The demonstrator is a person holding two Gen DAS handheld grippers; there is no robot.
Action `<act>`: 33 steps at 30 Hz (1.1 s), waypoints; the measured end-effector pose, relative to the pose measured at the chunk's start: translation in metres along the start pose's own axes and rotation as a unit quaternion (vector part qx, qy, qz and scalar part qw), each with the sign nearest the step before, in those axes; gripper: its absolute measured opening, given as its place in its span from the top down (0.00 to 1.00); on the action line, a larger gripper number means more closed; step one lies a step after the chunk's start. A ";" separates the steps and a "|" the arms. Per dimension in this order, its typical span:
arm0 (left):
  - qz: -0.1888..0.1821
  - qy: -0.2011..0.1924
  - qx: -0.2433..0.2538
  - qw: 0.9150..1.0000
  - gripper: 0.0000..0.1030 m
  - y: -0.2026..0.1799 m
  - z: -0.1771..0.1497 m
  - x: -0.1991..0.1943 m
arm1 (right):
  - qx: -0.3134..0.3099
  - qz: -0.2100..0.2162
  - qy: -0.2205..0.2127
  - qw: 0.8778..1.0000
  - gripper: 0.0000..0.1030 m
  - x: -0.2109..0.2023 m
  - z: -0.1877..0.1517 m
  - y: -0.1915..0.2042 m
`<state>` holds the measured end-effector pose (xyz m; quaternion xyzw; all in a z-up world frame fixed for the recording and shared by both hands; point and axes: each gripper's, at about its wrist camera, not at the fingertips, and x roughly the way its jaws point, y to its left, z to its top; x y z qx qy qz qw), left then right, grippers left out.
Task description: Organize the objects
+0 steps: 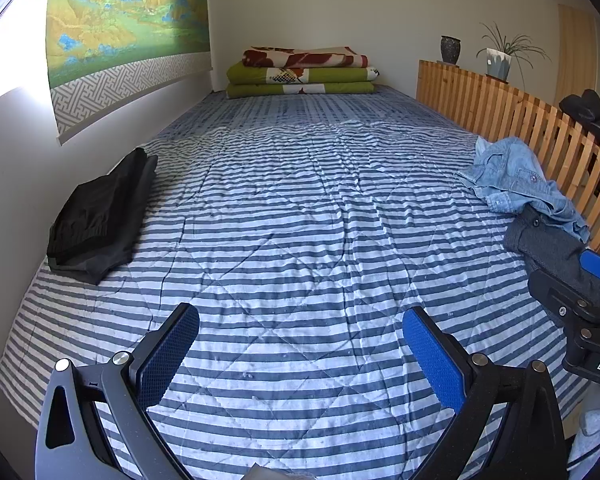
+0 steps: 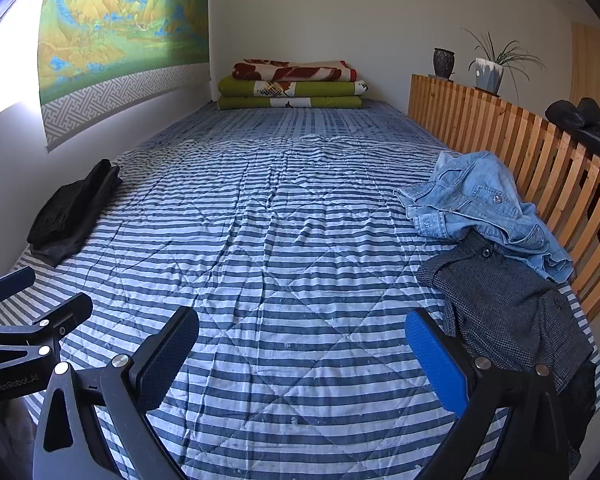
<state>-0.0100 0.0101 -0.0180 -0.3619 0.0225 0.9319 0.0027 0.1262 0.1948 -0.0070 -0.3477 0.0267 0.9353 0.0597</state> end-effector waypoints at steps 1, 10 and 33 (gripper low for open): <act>0.000 -0.001 0.001 1.000 0.00 0.000 0.000 0.000 | 0.001 0.000 0.000 1.000 0.02 0.000 0.000 0.000; 0.003 -0.004 0.003 1.000 0.00 0.001 0.003 -0.001 | 0.002 0.000 0.004 1.000 0.02 0.003 0.000 0.001; -0.003 -0.004 0.004 1.000 0.00 0.000 0.008 0.002 | 0.003 0.000 0.003 1.000 0.02 0.002 0.001 0.002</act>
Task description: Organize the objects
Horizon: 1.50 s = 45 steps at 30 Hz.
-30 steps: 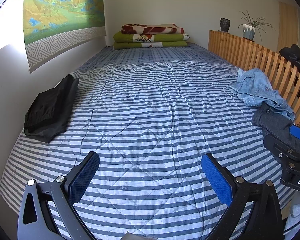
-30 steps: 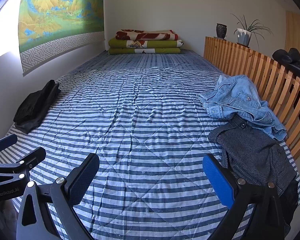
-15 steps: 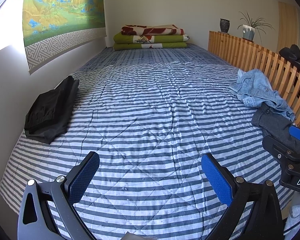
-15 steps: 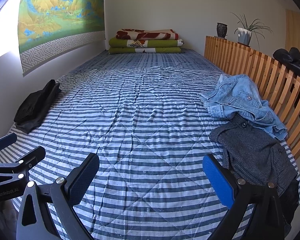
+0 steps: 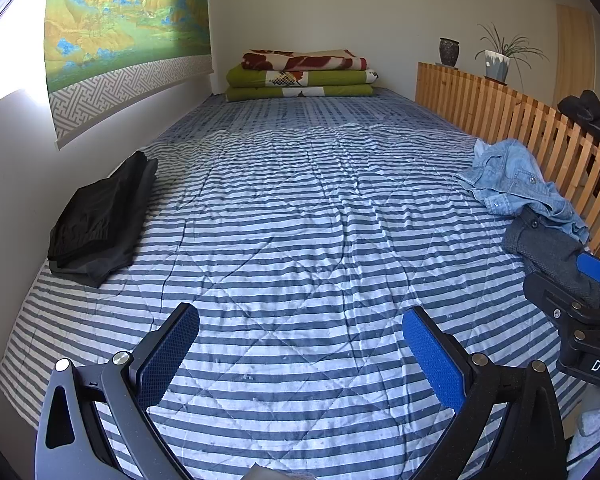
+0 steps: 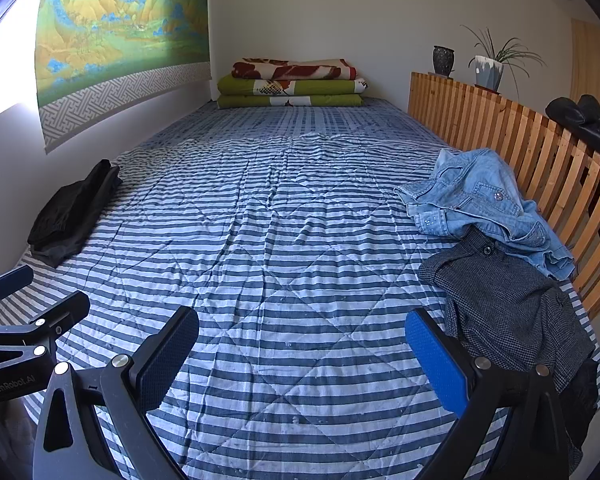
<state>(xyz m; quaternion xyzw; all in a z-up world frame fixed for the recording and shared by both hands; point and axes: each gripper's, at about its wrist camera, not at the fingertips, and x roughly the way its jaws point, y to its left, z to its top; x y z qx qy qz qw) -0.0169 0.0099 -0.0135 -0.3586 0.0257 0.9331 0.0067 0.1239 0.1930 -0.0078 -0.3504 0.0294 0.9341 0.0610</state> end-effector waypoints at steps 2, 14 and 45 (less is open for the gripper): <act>-0.002 0.001 -0.001 1.000 0.00 0.000 0.001 0.001 | 0.000 0.000 0.000 1.000 0.02 0.000 0.000 0.000; -0.007 0.001 -0.003 1.000 0.00 0.001 -0.001 0.000 | 0.001 -0.001 -0.001 1.000 0.02 -0.001 0.000 -0.001; -0.013 0.005 0.001 1.000 0.00 -0.002 -0.006 0.000 | 0.003 -0.009 -0.002 1.000 0.02 0.002 -0.002 -0.006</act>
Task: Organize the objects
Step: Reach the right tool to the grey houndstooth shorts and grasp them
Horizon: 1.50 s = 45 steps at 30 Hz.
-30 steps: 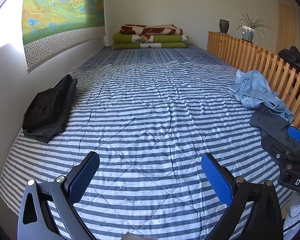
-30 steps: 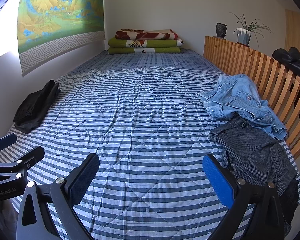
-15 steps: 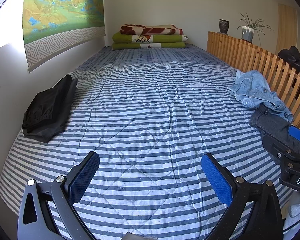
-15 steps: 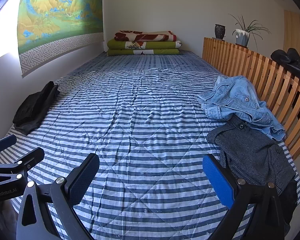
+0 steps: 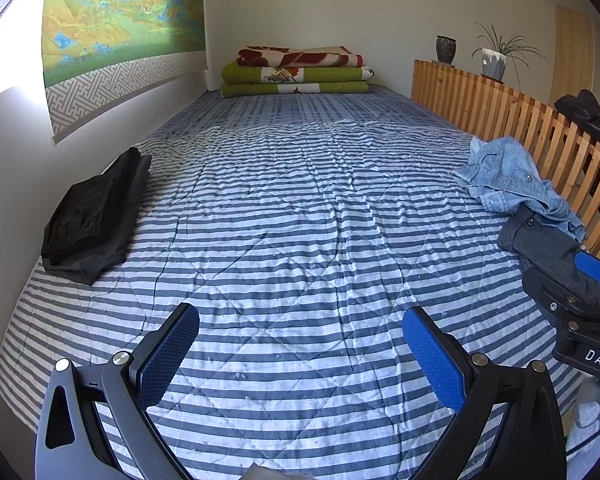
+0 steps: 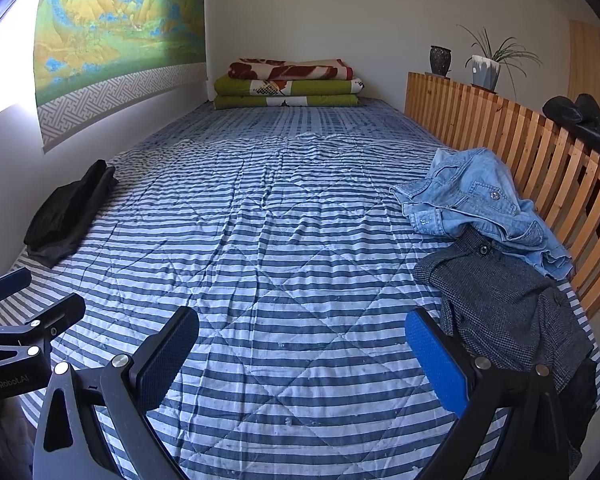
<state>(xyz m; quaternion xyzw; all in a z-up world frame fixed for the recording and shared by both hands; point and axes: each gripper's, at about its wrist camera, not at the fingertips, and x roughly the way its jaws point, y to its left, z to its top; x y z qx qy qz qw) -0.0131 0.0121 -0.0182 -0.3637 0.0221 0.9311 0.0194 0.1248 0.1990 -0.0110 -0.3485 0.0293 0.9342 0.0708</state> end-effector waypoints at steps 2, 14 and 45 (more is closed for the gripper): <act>-0.004 0.001 0.000 1.000 0.00 -0.003 0.001 0.002 | 0.003 -0.011 -0.002 1.000 0.02 0.004 -0.001 -0.006; -0.040 0.024 0.007 0.999 0.00 -0.026 0.002 0.023 | 0.044 -0.041 0.058 0.996 0.02 0.051 -0.004 -0.097; -0.070 0.033 -0.004 0.997 0.00 -0.006 -0.002 0.033 | 0.032 -0.099 0.170 0.980 0.93 0.113 0.025 -0.168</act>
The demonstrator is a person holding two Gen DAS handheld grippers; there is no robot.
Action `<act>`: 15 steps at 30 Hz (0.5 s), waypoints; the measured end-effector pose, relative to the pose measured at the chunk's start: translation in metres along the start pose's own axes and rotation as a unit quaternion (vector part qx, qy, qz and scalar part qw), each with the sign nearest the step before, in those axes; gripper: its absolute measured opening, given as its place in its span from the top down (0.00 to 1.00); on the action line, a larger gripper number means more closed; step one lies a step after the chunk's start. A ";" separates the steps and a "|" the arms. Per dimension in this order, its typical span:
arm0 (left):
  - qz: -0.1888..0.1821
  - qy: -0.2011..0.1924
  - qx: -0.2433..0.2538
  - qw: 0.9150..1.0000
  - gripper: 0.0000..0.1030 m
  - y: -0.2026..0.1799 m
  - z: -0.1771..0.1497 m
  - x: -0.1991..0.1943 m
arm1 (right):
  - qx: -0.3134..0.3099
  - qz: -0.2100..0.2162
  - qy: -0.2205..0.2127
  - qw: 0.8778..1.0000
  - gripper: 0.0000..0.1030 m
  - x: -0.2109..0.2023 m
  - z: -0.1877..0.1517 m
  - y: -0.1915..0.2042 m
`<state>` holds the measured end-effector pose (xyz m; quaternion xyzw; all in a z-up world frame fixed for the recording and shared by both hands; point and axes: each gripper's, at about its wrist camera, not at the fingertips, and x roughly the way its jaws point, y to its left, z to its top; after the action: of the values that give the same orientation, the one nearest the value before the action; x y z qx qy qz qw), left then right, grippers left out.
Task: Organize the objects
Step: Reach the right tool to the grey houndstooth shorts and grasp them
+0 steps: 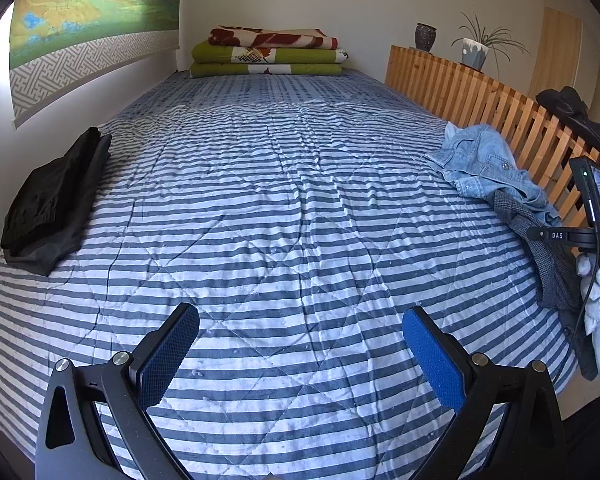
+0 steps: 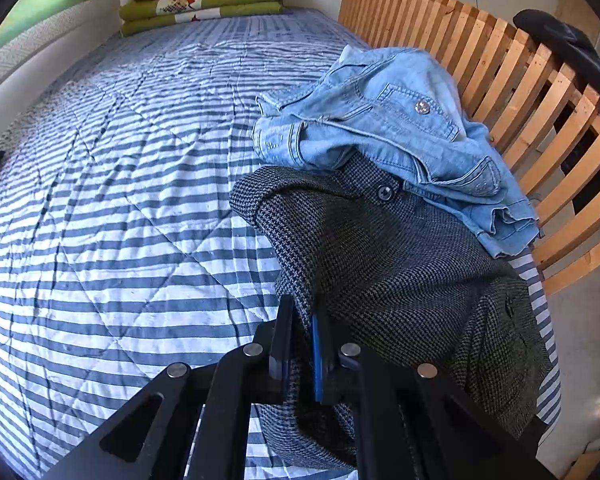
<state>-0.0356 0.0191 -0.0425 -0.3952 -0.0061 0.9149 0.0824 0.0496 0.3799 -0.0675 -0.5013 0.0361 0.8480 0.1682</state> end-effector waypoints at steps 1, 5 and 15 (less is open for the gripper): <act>-0.001 -0.003 -0.001 1.000 0.00 0.001 0.001 -0.003 | 0.007 0.004 -0.004 1.000 0.93 -0.007 0.001 0.000; 0.001 -0.013 -0.006 1.000 0.00 0.009 0.003 -0.013 | 0.019 0.030 -0.019 0.999 0.95 -0.031 0.008 0.005; 0.013 -0.027 -0.025 0.999 0.00 0.038 0.002 -0.034 | -0.021 0.093 -0.050 0.994 0.98 -0.074 0.013 0.073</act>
<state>-0.0192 -0.0232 -0.0196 -0.3724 -0.0258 0.9257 0.0605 0.0481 0.2956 -0.0051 -0.4561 0.0567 0.8845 0.0797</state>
